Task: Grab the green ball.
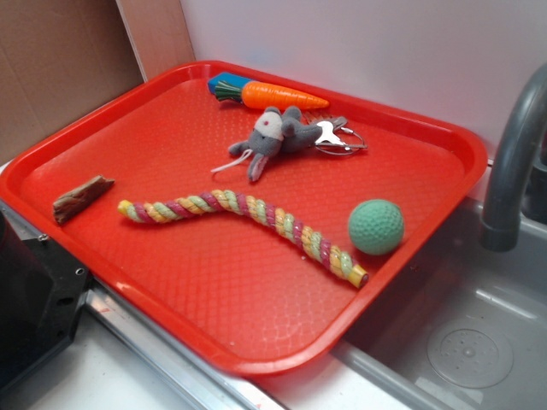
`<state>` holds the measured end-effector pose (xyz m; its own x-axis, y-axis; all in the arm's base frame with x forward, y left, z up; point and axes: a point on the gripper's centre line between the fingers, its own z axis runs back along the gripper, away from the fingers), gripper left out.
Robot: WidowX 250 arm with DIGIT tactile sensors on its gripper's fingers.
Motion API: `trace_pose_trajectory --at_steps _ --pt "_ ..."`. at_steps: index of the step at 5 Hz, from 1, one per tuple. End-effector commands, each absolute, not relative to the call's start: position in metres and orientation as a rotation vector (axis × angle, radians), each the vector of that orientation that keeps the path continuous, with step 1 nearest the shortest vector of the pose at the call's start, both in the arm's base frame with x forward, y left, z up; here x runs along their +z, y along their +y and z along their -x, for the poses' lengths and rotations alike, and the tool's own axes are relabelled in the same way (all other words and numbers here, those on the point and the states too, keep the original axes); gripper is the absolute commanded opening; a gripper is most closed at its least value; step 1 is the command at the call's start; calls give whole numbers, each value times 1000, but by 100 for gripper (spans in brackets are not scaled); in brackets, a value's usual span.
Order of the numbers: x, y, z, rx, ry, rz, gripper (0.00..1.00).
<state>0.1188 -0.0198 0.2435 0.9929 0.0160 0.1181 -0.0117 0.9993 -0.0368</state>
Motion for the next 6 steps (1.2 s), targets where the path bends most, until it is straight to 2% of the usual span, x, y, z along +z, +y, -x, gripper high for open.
trace_pose_trajectory --at_steps 1,2,3,4,5,6 --pt "244 -20 -119 14 -119 36 100" --pt "210 -70 -169 -237 -136 32 100" --pt "185 -130 -207 -487 -162 42 100" --pt "163 -171 -214 -733 -146 108 100" --pt "144 -171 -191 -986 -239 121 100" --pt "144 -171 -191 -986 -239 121 100"
